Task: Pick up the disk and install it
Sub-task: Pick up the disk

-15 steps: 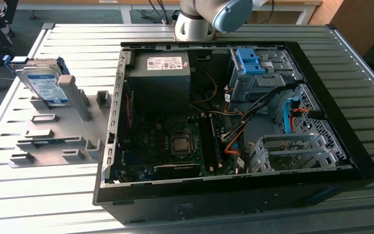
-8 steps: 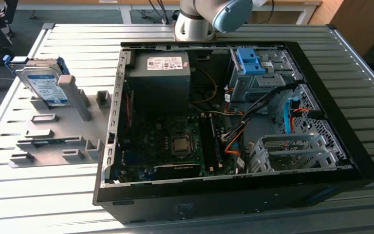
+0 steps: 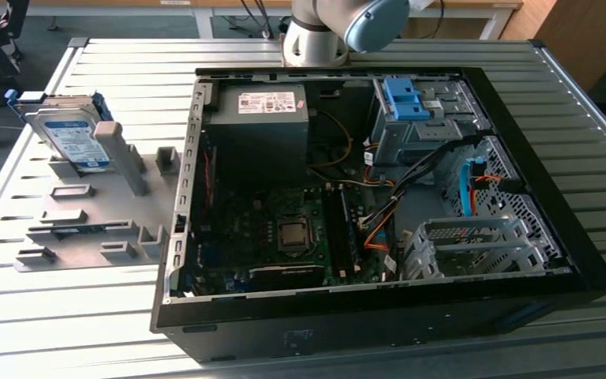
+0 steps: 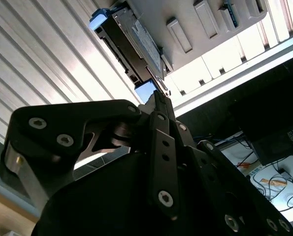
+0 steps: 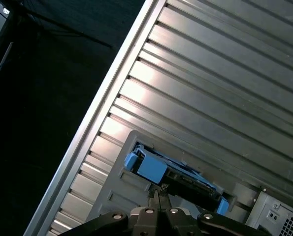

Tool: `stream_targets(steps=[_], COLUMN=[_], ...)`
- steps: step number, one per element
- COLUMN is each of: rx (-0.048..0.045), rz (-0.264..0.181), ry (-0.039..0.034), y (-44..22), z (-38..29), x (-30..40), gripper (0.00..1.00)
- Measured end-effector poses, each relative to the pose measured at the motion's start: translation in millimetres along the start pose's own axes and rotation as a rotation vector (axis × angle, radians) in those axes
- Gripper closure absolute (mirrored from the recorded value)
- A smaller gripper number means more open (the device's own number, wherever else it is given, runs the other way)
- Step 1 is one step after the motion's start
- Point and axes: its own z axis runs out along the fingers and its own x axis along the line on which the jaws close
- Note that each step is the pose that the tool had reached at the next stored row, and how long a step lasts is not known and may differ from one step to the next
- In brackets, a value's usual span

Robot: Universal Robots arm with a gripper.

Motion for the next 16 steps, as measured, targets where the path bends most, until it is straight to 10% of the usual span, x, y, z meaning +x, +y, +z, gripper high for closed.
stream_targets(steps=[16], rx=[-0.0006], rz=[-0.046], ry=[0.0020], y=[0.0], z=[0.0], x=[0.0], gripper=[0.89])
